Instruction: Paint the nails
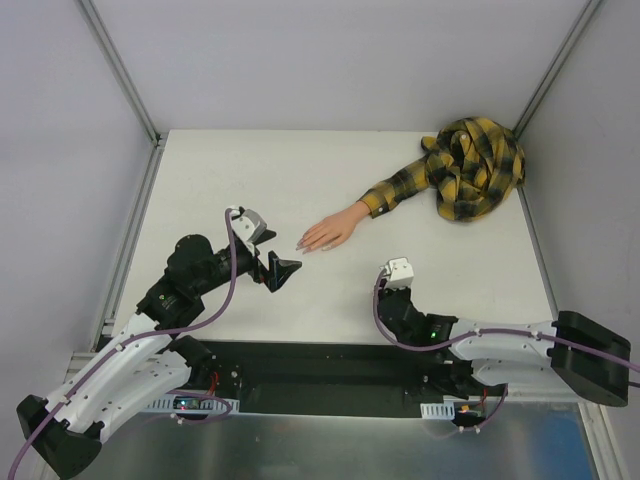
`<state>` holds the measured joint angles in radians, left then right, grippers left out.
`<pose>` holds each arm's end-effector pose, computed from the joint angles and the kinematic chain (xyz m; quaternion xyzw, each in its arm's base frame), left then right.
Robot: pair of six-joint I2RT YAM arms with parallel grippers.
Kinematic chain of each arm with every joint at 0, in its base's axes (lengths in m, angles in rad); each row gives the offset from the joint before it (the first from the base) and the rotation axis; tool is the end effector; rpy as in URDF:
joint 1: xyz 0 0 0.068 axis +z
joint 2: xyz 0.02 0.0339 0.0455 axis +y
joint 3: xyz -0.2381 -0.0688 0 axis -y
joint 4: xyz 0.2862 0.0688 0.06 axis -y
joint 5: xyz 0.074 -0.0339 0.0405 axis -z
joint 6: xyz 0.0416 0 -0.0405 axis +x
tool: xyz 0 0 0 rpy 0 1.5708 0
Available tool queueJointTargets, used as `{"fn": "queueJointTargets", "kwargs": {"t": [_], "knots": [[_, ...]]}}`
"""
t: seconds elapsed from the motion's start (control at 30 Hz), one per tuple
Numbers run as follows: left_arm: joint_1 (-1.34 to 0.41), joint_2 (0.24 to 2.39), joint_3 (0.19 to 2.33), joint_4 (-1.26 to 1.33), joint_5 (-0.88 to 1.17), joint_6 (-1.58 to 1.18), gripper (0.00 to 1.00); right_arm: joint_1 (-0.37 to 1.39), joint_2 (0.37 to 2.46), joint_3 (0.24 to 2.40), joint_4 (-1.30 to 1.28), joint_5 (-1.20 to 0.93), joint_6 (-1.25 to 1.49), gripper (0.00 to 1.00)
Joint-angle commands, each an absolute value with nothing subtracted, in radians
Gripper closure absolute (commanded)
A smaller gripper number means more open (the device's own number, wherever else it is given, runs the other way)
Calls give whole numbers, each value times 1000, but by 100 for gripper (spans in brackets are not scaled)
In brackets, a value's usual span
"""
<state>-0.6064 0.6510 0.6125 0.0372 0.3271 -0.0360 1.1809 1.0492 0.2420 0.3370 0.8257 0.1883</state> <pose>0.1833 -0.1434 0.3066 0.3068 0.6376 -0.3294 0.6252 0.1171 0.2046 0.1084 -0.1873 0.7865 0.0380 0.5873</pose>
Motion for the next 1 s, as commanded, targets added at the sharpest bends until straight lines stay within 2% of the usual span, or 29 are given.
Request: {"fn": "queueJointTargets", "kwargs": {"t": [0.0, 0.13, 0.17, 0.33, 0.43, 0.47, 0.53, 0.67, 0.97], "knots": [[-595, 640, 630, 44, 299, -41, 1, 1216, 1084, 236, 443, 959, 256, 96], [-595, 637, 629, 44, 299, -41, 1, 1220, 1094, 252, 398, 973, 276, 82], [-595, 638, 630, 44, 304, -40, 1, 1220, 1092, 259, 387, 968, 284, 73], [-595, 640, 630, 44, 319, -40, 1, 1207, 1048, 345, 190, 911, 325, 47], [-595, 644, 634, 44, 330, -43, 1, 1163, 1019, 469, 6, 772, 350, 42], [-595, 646, 635, 44, 333, -43, 1, 1154, 1014, 504, -70, 731, 363, 36], [-595, 647, 637, 43, 342, -46, 1, 1126, 997, 608, -250, 707, 411, 32], [-595, 655, 641, 38, 356, -51, 1, 1037, 954, 706, -377, 512, 422, 28], [-595, 692, 664, 9, 393, -63, 1, 833, 781, 747, -374, 2, 400, 28]]}}
